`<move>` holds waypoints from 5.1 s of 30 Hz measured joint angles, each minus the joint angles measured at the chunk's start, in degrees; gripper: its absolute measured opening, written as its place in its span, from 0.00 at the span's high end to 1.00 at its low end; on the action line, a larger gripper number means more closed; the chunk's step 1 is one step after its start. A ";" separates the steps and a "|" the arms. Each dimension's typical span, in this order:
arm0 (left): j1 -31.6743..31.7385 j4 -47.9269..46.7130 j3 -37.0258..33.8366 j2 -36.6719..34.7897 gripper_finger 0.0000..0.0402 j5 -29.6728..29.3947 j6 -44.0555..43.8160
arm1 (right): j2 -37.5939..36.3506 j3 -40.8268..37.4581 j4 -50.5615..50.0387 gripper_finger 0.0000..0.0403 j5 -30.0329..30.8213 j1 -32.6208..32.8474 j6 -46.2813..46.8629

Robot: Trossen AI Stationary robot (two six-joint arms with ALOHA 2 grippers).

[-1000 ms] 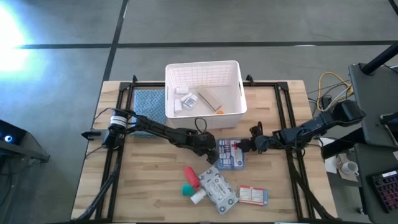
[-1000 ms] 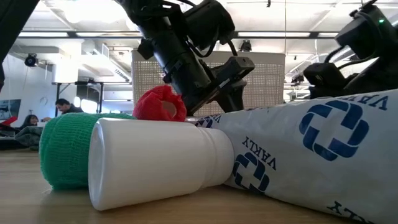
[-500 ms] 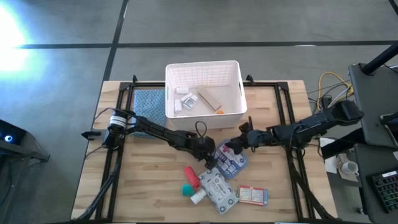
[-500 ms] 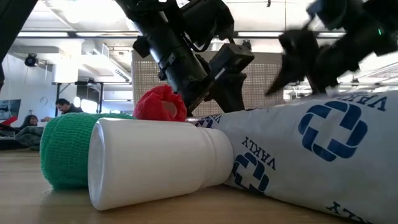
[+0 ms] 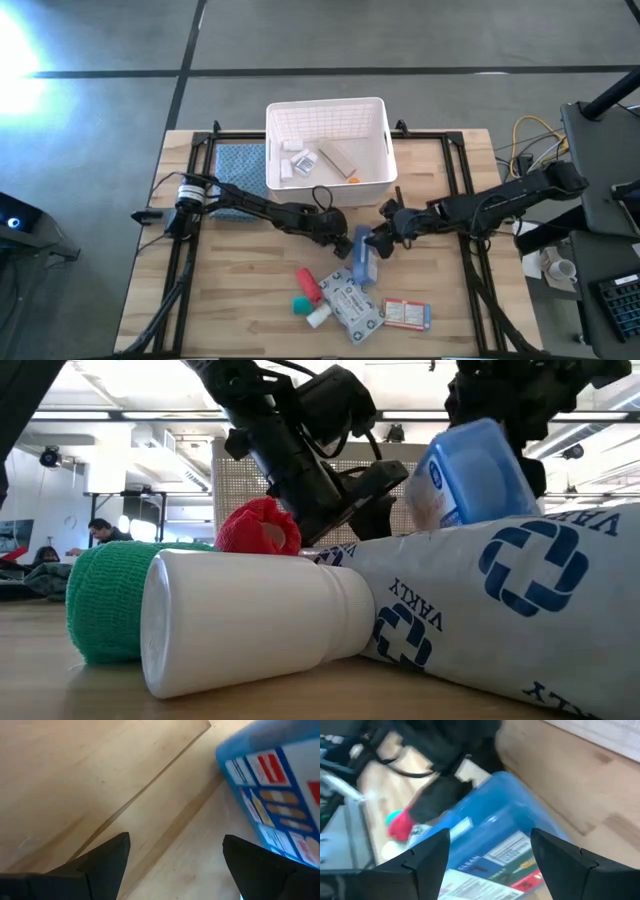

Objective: Pick & place medical supplies in basket/bin
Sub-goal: Put the blue first aid kit into the white container

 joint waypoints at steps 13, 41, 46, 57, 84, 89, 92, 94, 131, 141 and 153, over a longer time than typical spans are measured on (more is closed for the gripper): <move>-0.17 0.13 -0.02 0.00 0.25 0.37 0.26 | -4.69 3.41 -11.16 0.34 1.16 0.01 1.11; -2.36 3.46 5.06 3.85 0.25 8.61 -2.34 | -21.77 -33.63 9.79 0.34 -4.74 6.06 30.68; -2.32 3.84 5.29 4.42 0.25 9.26 -2.30 | -21.66 -37.29 18.39 0.34 -5.25 6.09 30.22; -1.20 5.84 5.33 4.61 0.25 9.04 -2.22 | -20.80 -36.48 23.52 0.34 -4.81 5.95 27.59; -0.37 4.23 4.31 4.48 0.25 7.31 -0.35 | -7.22 -13.51 -4.06 0.34 -5.05 5.89 20.96; -0.42 4.04 3.99 4.42 0.25 7.47 -0.51 | -7.06 -20.23 7.61 0.34 -5.76 6.09 27.04; -0.48 3.78 3.98 4.42 0.25 7.52 -0.55 | -6.91 -26.05 17.43 0.34 -5.20 6.12 31.27; -0.48 3.77 3.93 4.42 0.25 7.71 -0.57 | -6.68 -29.13 22.11 0.34 -3.34 6.56 33.92; 0.50 6.49 1.90 4.17 0.25 7.85 -0.66 | -2.41 -19.86 19.38 0.34 0.34 6.57 21.94; 0.24 6.04 1.86 3.50 0.25 10.36 -0.31 | -3.79 -9.04 5.55 0.34 2.60 6.38 15.62; 0.37 7.19 2.03 3.78 0.25 6.20 1.57 | -1.65 -2.61 5.97 0.34 1.29 5.74 9.85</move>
